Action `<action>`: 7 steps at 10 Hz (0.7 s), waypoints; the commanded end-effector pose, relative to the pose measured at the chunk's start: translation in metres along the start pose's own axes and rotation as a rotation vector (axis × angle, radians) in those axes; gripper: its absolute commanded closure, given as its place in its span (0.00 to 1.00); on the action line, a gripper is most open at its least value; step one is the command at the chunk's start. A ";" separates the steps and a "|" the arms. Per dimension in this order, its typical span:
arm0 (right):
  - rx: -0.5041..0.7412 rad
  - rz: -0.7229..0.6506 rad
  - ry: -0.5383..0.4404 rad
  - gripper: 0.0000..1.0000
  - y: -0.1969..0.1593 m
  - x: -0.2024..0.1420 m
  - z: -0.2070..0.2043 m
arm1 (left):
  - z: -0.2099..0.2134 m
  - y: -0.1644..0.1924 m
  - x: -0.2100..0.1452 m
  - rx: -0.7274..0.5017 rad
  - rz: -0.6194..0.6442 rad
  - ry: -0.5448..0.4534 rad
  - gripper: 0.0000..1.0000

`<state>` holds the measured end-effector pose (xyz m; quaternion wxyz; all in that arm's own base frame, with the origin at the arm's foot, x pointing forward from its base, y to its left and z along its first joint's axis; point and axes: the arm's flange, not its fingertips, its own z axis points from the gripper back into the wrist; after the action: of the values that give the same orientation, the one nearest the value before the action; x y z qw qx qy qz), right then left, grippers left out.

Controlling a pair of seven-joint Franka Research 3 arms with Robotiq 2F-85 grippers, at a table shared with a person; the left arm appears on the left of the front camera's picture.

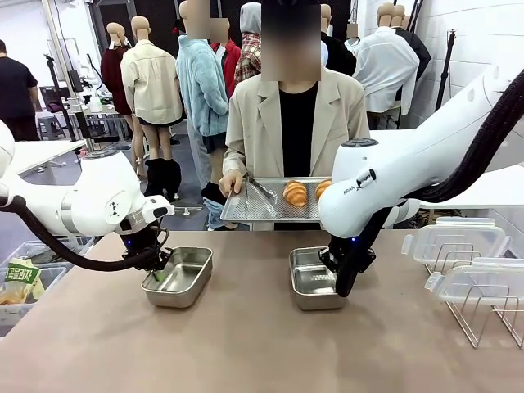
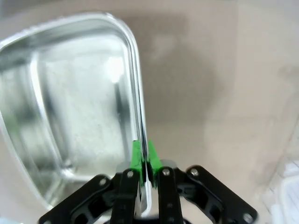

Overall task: Place the bread in airtight containers.
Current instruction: Lift both Airtight Container, then once an object is inside an Airtight Container , place the container in the center of the table.

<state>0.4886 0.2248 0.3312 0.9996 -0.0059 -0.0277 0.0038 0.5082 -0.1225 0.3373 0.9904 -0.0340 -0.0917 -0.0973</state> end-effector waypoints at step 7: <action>0.034 -0.001 -0.041 1.00 -0.001 -0.003 -0.003 | -0.005 0.000 0.000 0.000 0.001 0.008 1.00</action>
<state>0.4893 0.2250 0.3309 0.9991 0.0028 -0.0417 0.0038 0.5081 -0.1231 0.3290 0.9911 -0.0337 -0.0832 -0.0978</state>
